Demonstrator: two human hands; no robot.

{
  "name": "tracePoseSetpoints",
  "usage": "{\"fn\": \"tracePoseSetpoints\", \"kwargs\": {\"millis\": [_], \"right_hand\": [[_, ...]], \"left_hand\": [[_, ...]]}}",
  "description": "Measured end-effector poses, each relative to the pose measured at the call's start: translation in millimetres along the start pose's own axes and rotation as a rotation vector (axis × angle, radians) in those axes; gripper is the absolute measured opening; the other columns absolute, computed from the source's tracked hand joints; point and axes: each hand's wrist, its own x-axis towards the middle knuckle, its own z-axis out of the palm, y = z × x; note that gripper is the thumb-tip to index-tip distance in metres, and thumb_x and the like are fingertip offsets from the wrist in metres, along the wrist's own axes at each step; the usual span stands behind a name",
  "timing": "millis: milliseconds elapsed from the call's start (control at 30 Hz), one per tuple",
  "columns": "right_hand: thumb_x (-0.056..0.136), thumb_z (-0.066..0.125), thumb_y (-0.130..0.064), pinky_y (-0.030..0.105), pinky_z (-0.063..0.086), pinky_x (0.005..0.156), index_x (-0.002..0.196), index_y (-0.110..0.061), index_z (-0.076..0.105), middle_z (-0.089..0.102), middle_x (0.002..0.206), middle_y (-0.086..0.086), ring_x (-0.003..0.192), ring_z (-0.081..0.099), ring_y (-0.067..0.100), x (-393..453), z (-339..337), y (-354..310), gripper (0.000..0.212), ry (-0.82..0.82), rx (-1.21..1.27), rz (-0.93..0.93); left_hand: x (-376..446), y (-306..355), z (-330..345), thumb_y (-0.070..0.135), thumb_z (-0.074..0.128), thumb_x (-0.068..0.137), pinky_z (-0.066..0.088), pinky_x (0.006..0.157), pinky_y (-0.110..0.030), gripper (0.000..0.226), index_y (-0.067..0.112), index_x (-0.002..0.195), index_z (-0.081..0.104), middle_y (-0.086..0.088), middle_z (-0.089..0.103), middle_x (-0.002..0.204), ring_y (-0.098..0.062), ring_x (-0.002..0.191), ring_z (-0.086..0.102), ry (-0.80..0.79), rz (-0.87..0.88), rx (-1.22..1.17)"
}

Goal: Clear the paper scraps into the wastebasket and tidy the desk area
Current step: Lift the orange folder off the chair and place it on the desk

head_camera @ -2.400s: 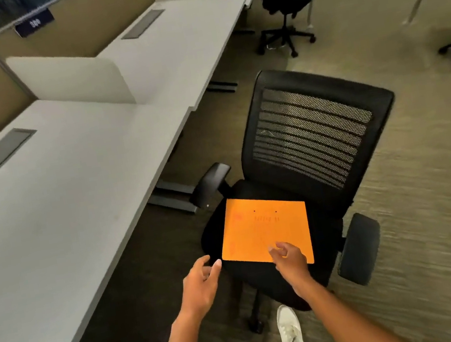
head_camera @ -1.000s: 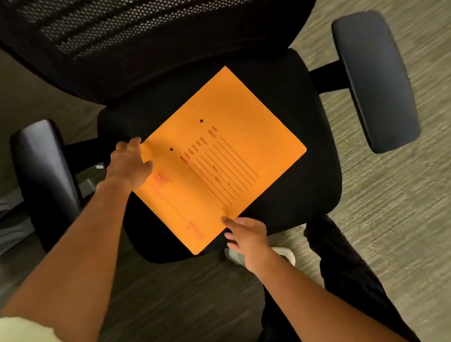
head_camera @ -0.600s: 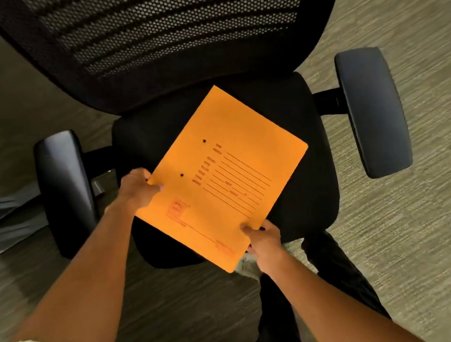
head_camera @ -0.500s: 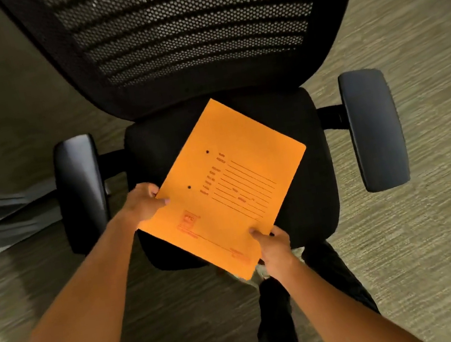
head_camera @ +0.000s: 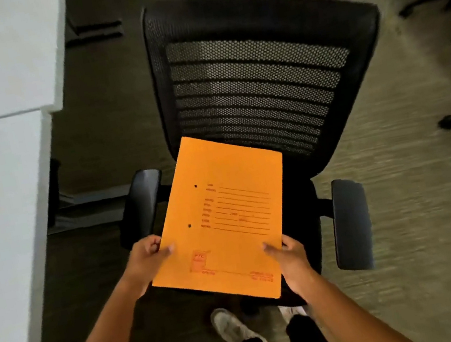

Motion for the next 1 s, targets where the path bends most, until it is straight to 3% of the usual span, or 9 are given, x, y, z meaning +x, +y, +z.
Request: {"fn": "tracePoseSetpoints", "kwargs": {"millis": [167, 267, 400, 467, 633, 800, 933, 1000], "right_hand": [[0.082, 0.074, -0.011, 0.042, 0.056, 0.084, 0.113, -0.012, 0.065, 0.071, 0.110, 0.007, 0.101, 0.067, 0.024, -46, 12, -58, 0.032, -0.156, -0.104, -0.168], [0.081, 0.075, -0.014, 0.040, 0.058, 0.083, 0.110, -0.018, 0.067, 0.074, 0.106, 0.002, 0.099, 0.069, 0.020, -73, 30, -92, 0.030, -0.284, -0.179, -0.234], [0.082, 0.074, -0.016, 0.036, 0.059, 0.079, 0.109, -0.021, 0.068, 0.075, 0.102, -0.002, 0.096, 0.071, 0.016, -105, 65, -133, 0.028, -0.427, -0.273, -0.349], [0.084, 0.072, -0.014, 0.037, 0.059, 0.079, 0.107, -0.023, 0.069, 0.075, 0.101, -0.002, 0.095, 0.071, 0.017, -119, 84, -150, 0.025, -0.498, -0.323, -0.408], [0.082, 0.074, -0.019, 0.040, 0.059, 0.079, 0.105, -0.025, 0.070, 0.076, 0.100, -0.002, 0.096, 0.071, 0.018, -166, 137, -174, 0.024, -0.697, -0.437, -0.525], [0.082, 0.074, -0.029, 0.037, 0.060, 0.070, 0.107, -0.026, 0.066, 0.074, 0.102, -0.003, 0.095, 0.070, 0.018, -214, 182, -168, 0.026, -0.861, -0.559, -0.595], [0.083, 0.072, -0.031, 0.034, 0.057, 0.065, 0.102, -0.031, 0.063, 0.072, 0.102, -0.003, 0.092, 0.069, 0.017, -256, 214, -142, 0.021, -0.999, -0.644, -0.636], [0.084, 0.071, -0.033, 0.034, 0.057, 0.065, 0.103, -0.033, 0.061, 0.071, 0.103, -0.005, 0.093, 0.068, 0.017, -277, 228, -125, 0.022, -1.051, -0.676, -0.643]], "left_hand": [[-66, 20, -31, 0.014, 0.064, 0.090, 0.055, 0.072, -0.038, 0.007, 0.008, 0.093, 0.062, -0.009, 0.070, 0.096, -0.027, 0.091, 0.068, 0.130, 0.104, -0.126], [-106, 21, -54, 0.020, 0.067, 0.088, 0.057, 0.080, -0.049, 0.013, 0.010, 0.097, 0.063, -0.009, 0.072, 0.098, -0.028, 0.091, 0.070, 0.214, 0.148, -0.208], [-160, 18, -83, 0.054, 0.082, 0.060, 0.059, 0.075, -0.049, 0.066, 0.005, 0.099, 0.062, -0.014, 0.073, 0.100, -0.033, 0.089, 0.072, 0.317, 0.250, -0.382], [-184, 17, -94, 0.063, 0.080, 0.052, 0.060, 0.074, -0.046, 0.078, 0.005, 0.102, 0.061, -0.010, 0.073, 0.103, -0.029, 0.090, 0.073, 0.382, 0.293, -0.440], [-245, 0, -115, 0.059, 0.074, 0.059, 0.060, 0.071, -0.034, 0.067, 0.013, 0.105, 0.061, -0.002, 0.072, 0.107, -0.021, 0.091, 0.073, 0.603, 0.351, -0.559], [-308, -32, -122, 0.069, 0.077, 0.051, 0.058, 0.074, -0.033, 0.078, 0.012, 0.102, 0.062, -0.001, 0.072, 0.103, -0.020, 0.091, 0.072, 0.831, 0.361, -0.633], [-361, -64, -119, 0.061, 0.071, 0.062, 0.058, 0.072, -0.028, 0.064, 0.014, 0.103, 0.062, 0.002, 0.071, 0.103, -0.016, 0.089, 0.072, 1.008, 0.336, -0.651], [-385, -82, -119, 0.051, 0.072, 0.075, 0.060, 0.076, -0.032, 0.048, 0.014, 0.104, 0.062, 0.003, 0.071, 0.104, -0.014, 0.087, 0.072, 1.080, 0.301, -0.654]]}}
